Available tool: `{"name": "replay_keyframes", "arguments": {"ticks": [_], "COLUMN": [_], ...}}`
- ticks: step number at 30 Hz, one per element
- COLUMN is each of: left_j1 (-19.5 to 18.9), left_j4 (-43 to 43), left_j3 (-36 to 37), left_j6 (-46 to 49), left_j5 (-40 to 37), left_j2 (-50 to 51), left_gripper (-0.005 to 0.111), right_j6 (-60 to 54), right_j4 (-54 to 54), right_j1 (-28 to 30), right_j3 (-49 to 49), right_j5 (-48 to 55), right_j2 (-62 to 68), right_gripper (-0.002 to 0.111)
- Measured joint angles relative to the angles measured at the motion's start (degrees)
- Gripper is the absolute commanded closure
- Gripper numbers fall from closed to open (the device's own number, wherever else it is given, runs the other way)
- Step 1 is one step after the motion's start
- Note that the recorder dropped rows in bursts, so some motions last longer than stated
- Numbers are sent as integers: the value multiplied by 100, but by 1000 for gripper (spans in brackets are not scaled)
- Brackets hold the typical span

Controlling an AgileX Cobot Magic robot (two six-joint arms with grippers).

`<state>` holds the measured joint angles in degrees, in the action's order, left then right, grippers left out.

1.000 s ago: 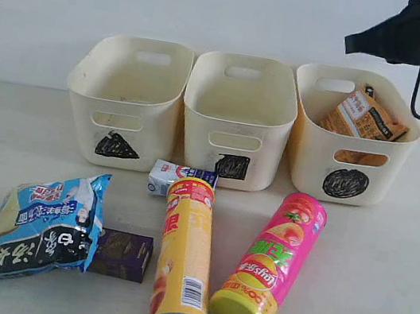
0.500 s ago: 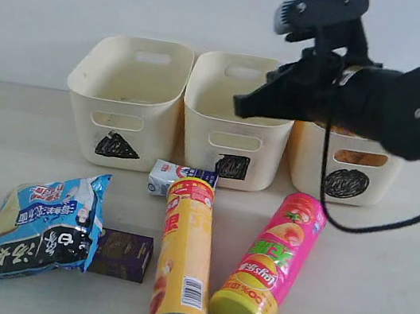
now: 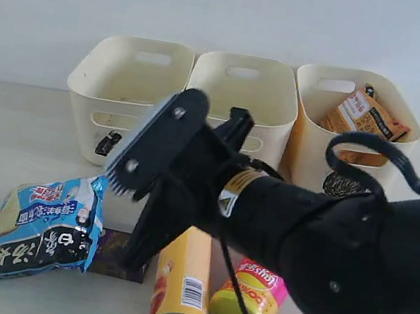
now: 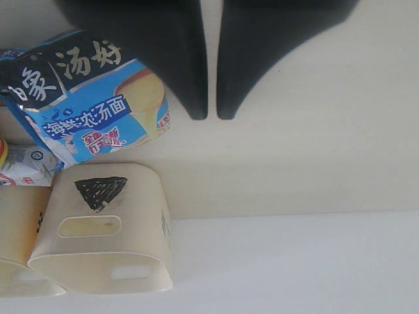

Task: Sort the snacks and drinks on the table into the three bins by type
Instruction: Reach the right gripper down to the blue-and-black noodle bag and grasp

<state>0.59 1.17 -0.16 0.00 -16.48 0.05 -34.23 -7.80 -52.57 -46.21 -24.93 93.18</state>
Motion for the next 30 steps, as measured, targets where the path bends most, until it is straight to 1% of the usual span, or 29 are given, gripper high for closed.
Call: {"name": "replay_keyframes", "arguments": {"ticks": [4,6,7,9,10,13,14,16,19,21,24,28,30], "left_j1": [0,0,0,0,0,0,0,0,0,0,0,0,0], "left_j4": [0,0,0,0,0,0,0,0,0,0,0,0,0], "left_j3": [0,0,0,0,0,0,0,0,0,0,0,0,0], "left_j6": [0,0,0,0,0,0,0,0,0,0,0,0,0], "left_j5": [0,0,0,0,0,0,0,0,0,0,0,0,0], "left_j2": [0,0,0,0,0,0,0,0,0,0,0,0,0], "left_gripper": [102,102,102,102,102,102,102,102,102,102,102,102,102], "right_j6": [-769,-1022,-1136,-1341,-1448,-1605,-1628,-1747,-2083,-2187,-2210,-2047,-1837], "right_j4": [243,305,317,341,353,353,353,353,380,600,940,1049,1058], "right_j1": [-454,-636,-719,-844,-882,-912,-912,-966,-1143,-1234,-1246,-1246,-1246], "right_j3": [9,9,9,-62,-162,-640,-998,-1494,-2035,-2382,-2576,-2624,-2624], "right_j5": [198,287,329,495,679,1410,1889,2454,2886,2978,2978,2702,2540], "right_j2": [0,0,0,58,129,499,783,1205,1684,2013,2295,2354,2330], "right_gripper": [106,98,91,72,63,40,38,38,38,38,39,53,55]}}
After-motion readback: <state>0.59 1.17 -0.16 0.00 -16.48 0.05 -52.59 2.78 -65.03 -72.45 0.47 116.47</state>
